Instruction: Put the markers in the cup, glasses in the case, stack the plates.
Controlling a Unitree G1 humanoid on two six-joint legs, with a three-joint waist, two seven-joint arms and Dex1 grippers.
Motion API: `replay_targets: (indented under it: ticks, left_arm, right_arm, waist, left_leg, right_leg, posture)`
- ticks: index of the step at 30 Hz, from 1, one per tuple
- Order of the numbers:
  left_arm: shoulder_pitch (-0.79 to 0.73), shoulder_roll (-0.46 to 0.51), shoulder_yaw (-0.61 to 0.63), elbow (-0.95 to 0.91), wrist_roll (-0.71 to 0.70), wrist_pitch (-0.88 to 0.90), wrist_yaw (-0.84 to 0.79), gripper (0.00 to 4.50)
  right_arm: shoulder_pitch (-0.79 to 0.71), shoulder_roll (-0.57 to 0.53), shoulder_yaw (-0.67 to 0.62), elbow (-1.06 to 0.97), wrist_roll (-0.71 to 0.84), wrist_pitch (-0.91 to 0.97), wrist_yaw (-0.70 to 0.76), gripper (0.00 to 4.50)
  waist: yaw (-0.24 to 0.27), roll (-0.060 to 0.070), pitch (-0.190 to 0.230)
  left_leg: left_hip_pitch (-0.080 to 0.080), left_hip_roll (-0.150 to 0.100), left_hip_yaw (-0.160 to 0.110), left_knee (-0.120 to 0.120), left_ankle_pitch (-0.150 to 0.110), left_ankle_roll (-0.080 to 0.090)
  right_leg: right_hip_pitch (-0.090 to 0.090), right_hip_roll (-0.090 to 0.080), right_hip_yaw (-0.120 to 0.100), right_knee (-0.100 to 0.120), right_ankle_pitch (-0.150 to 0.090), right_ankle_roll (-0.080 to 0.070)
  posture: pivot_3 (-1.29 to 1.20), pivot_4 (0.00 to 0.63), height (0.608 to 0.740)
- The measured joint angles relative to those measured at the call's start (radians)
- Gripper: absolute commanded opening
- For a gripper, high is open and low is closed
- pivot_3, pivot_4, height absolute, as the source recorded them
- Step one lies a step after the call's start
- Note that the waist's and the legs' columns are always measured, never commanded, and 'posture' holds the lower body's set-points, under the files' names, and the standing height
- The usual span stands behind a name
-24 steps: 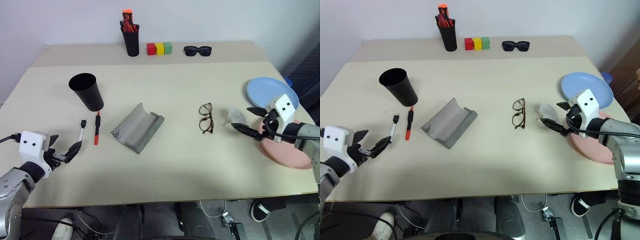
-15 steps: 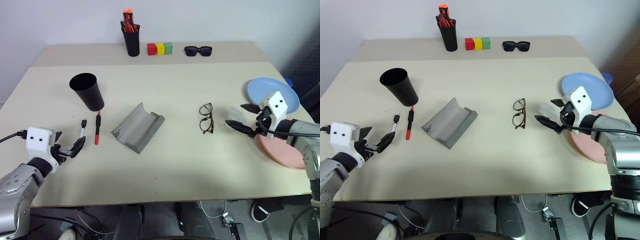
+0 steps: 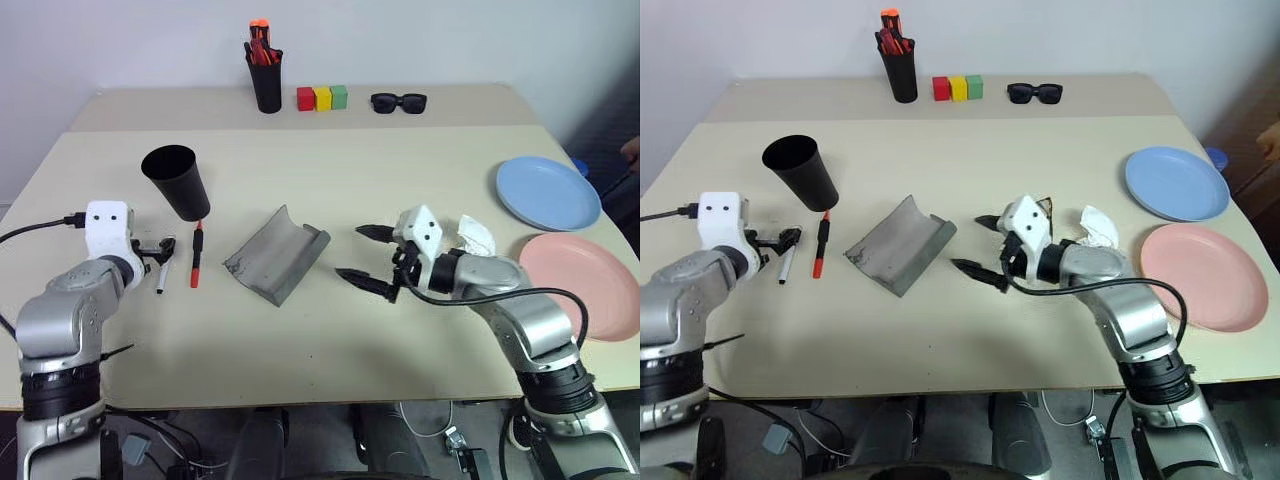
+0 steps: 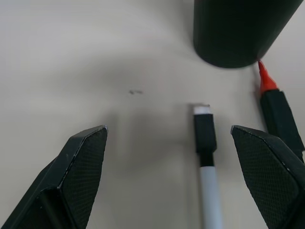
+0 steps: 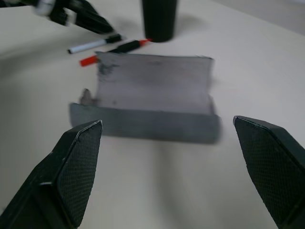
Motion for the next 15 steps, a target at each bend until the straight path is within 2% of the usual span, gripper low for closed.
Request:
replay_targets:
  ticks: [5,6,8,14,15]
  left_arm:
    - [-0.087,0.023,-0.069,0.110,0.021,0.076,-0.012,4.25]
    - [-0.102,0.026,-0.070,0.127,0.022,0.084,-0.018,4.02]
    - [-0.125,0.029,-0.072,0.159,0.024,0.089,-0.028,3.44]
    - [-0.169,0.029,-0.081,0.226,0.037,0.088,-0.033,0.38]
    - [-0.170,0.029,-0.081,0.227,0.040,0.088,-0.033,0.06]
  right_arm:
    - [0.006,0.025,0.023,-0.044,0.001,0.020,-0.022,4.50]
    - [0.010,0.026,0.025,-0.046,0.001,0.021,-0.026,4.50]
    - [0.013,0.034,0.034,-0.047,0.001,0.022,-0.034,4.50]
    - [0.024,0.038,0.041,-0.059,0.000,0.022,-0.050,4.50]
    - [0.025,0.038,0.041,-0.059,0.000,0.022,-0.050,4.50]
  waist:
    - [-0.006,0.000,0.000]
    - [-0.005,0.000,0.000]
    - [-0.005,0.000,0.000]
    - [-0.007,0.000,0.000]
    - [-0.007,0.000,0.000]
  left_leg:
    - [0.002,0.000,0.000,0.000,0.000,0.000]
    - [0.002,0.000,0.000,0.000,0.000,0.000]
    - [0.002,0.000,0.000,0.000,0.000,-0.001]
    - [0.002,0.000,0.000,-0.001,0.000,-0.001]
    - [0.002,0.000,0.000,-0.001,0.000,-0.001]
  right_leg:
    - [0.000,0.001,0.000,0.001,0.000,0.000]
    - [0.000,0.001,0.000,0.001,0.000,0.000]
    - [0.000,0.001,0.000,0.002,0.000,0.000]
    - [0.000,0.000,0.000,0.002,0.000,0.000]
    - [0.000,0.000,0.000,0.002,0.000,0.000]
  posture:
    - [0.00,0.150,0.740]
    - [0.00,0.150,0.740]
    - [0.00,0.150,0.740]
    - [0.00,0.150,0.740]
    - [0.00,0.150,0.740]
